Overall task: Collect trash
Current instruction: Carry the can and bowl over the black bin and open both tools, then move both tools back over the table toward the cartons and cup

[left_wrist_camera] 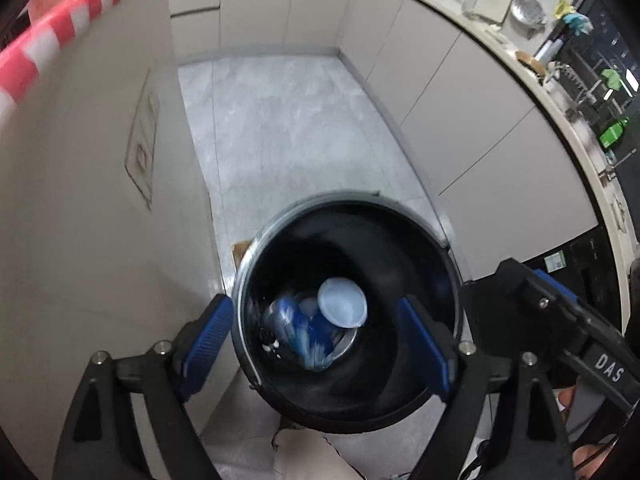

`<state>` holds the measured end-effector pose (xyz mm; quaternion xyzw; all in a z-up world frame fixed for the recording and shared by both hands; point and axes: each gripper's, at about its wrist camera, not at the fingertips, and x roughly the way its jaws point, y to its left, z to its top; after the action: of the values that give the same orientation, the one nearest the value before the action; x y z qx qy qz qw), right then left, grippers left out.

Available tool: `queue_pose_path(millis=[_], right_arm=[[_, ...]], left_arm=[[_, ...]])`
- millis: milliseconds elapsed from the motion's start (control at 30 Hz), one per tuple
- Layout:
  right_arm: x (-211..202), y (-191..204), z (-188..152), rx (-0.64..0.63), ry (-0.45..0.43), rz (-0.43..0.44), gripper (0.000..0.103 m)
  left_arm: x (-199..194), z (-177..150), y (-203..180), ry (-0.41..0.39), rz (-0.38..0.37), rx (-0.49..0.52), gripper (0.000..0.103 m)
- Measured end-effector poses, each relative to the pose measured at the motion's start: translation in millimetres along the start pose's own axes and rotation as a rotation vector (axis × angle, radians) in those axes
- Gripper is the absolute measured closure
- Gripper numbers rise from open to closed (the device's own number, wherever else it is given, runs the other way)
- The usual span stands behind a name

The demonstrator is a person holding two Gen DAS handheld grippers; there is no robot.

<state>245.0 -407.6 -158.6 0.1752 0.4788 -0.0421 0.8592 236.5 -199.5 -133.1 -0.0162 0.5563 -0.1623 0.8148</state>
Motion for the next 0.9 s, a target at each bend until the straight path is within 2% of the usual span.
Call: queue_pose_path(millis=[267,467,567,700,900], right_arm=[[-54.0,27.9,2.8,0.037,-0.083,-0.023,0.015],[-92.2,71.0,2.3,0.038,-0.131,-0.026,0.015],[-108.1,102.3,0.3,0.027,-0.153,-0.012,0.015],[-121.0,149.1,-3.8,-0.003,-0.176,0.006,0.015],[-125.8,239.0,-13.3,-0.08,-0.195,0.067,0.015]], left_arm=[[-94.7,6.6,6.3,-0.134,-0.018,0.034,0.017],[-163.4,2.6,31.8,-0.209,-0.004,0.043,0.017],[-188.1,1.8,57.7,-0.243,0.036,0.039,0.017],[-197.4,0.3,97.6,-0.276,0.09,0.007,0.016],[-219.8,-13.6,163.9,-0.299,0.144,-0.058,0.016]])
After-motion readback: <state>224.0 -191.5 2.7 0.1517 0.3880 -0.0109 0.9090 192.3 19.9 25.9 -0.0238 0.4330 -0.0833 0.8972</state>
